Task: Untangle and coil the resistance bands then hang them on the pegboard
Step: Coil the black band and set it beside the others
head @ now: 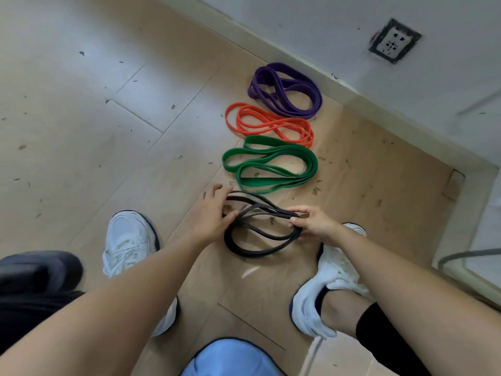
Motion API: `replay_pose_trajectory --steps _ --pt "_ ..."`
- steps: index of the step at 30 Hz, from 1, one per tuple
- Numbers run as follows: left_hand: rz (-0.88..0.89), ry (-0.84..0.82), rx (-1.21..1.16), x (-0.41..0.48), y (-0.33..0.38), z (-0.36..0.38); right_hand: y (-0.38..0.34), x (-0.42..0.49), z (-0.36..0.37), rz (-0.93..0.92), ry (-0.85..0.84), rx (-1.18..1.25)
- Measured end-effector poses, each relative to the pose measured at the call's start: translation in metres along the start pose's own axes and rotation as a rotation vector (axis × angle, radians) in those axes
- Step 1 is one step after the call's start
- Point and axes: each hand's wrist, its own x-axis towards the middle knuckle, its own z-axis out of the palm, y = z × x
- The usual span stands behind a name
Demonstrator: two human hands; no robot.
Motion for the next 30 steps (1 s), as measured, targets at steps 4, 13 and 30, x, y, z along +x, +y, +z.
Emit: replay_pose_trajectory --steps 4,13,30 --pt "-0.195 -0.027 -0.155 0.006 -0.015 0.01 0.012 0.005 -0.004 0.004 -0.039 -0.05" --pt "-0.356 -0.028 -0.587 0.016 -0.023 0.001 0.017 0.015 -0.002 -0.035 0.102 -0.211" --pt "0.402 -0.073 0.102 -0.017 -0.013 0.035 0.017 0.017 -0.001 -0.138 0.325 -0.469"
